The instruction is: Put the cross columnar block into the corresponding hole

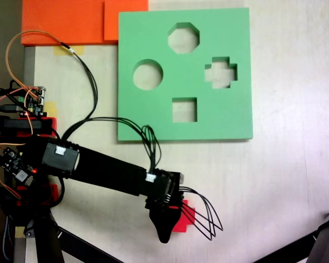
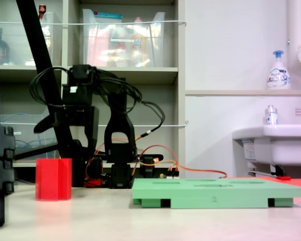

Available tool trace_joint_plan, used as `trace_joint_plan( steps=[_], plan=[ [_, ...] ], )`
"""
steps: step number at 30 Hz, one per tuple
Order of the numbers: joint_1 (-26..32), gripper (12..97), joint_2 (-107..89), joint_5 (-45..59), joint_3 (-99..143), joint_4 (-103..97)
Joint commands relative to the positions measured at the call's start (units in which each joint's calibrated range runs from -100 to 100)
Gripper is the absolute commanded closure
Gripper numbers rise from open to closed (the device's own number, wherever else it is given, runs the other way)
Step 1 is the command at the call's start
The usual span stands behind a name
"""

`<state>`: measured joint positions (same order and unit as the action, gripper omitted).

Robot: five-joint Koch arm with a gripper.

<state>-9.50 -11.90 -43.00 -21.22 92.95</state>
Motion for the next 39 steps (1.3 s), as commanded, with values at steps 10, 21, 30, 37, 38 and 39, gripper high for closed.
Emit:
trace_joint_plan(
  steps=[10, 21, 30, 37, 38, 39],
  plan=[
    [-0.9, 13.2, 13.0, 1.9, -7.4, -2.2],
    [-1.4, 13.2, 21.0, 2.5, -8.3, -3.0],
    [-1.7, 19.3, 24.6, 2.5, -8.1, -2.6],
    [-2.0, 45.8, 25.3, 2.5, -8.1, -0.5],
    [-2.1, 51.3, 25.3, 2.5, -8.1, 0.2],
    [-2.1, 55.4, 25.3, 2.5, -8.1, 0.7]
  ],
)
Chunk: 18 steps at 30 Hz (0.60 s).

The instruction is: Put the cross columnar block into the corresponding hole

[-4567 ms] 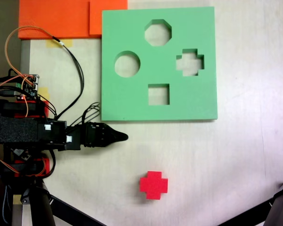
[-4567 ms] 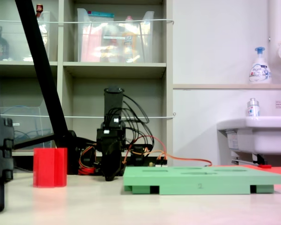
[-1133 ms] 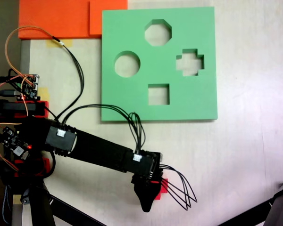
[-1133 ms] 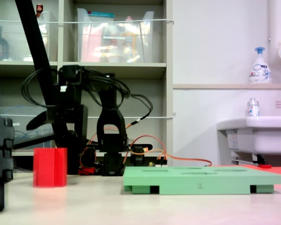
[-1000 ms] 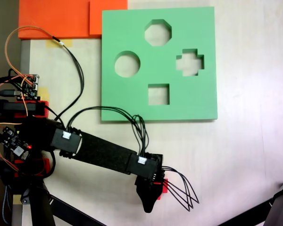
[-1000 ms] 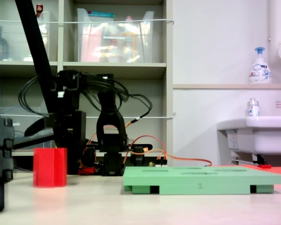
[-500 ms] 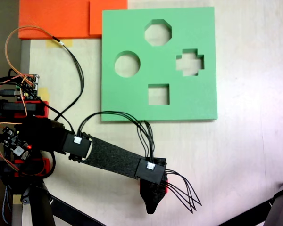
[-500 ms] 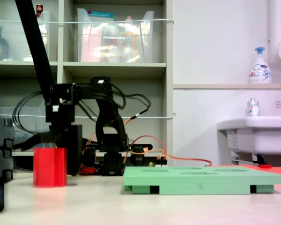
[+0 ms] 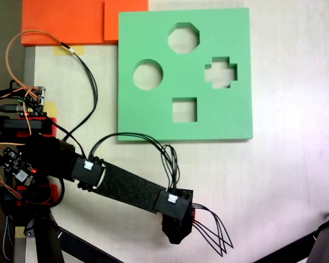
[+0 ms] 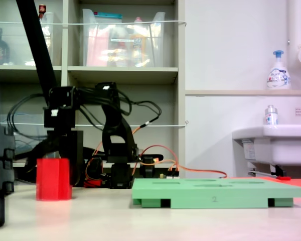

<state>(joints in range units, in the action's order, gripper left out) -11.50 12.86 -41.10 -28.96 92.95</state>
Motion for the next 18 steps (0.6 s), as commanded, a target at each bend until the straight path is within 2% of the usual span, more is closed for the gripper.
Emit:
trace_joint_plan(
  steps=[1, 7, 18],
  plan=[
    [-0.3, 60.7, 0.7, 0.6, -0.4, 1.7],
    [-0.4, 67.3, 0.5, 0.7, -0.4, 5.0],
    [-0.5, 70.3, -1.8, 0.7, -0.7, 7.0]
  ],
)
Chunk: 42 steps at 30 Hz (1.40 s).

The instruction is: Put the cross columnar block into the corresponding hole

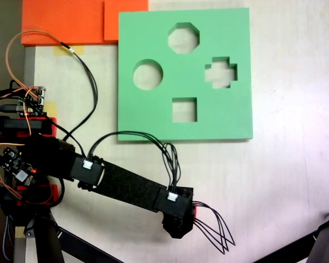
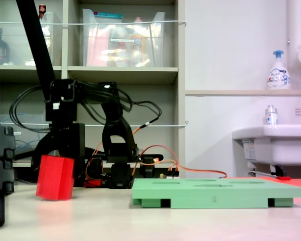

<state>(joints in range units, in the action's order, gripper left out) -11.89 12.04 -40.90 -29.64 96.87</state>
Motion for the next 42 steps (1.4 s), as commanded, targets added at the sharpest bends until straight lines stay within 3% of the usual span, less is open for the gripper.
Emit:
trace_joint_plan(
  steps=[1, 7, 11, 22, 30, 38, 42],
  plan=[
    [-0.1, 70.3, -2.1, 0.4, -0.1, 3.1],
    [0.1, 70.9, -6.5, 0.4, -3.1, 3.1],
    [0.7, 77.7, -14.7, 0.2, -3.1, 3.1],
    [5.3, 77.7, -36.6, -4.0, -3.0, 3.1],
    [14.2, 77.7, -49.7, -14.6, -3.2, 3.1],
    [26.0, 77.5, -46.1, -23.4, -5.5, 3.1],
    [27.7, 77.5, -42.1, -23.6, -6.2, 1.7]
  ],
)
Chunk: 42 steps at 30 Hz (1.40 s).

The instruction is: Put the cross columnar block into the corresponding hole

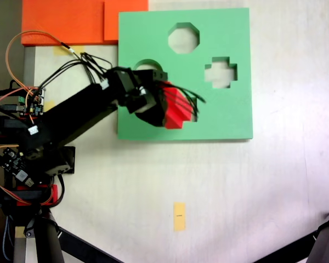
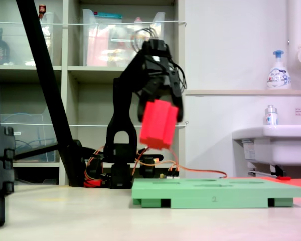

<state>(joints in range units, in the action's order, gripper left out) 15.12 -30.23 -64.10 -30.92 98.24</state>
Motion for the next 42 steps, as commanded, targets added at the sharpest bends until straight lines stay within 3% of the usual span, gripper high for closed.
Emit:
trace_joint_plan(
  steps=[1, 15, 42],
  plan=[
    [0.9, 77.5, 2.2, -0.5, -6.0, -0.5],
    [1.0, 77.5, 31.6, -0.6, -31.6, -3.7],
    [3.7, 77.2, 43.4, -4.2, -32.3, -21.0]
  ],
)
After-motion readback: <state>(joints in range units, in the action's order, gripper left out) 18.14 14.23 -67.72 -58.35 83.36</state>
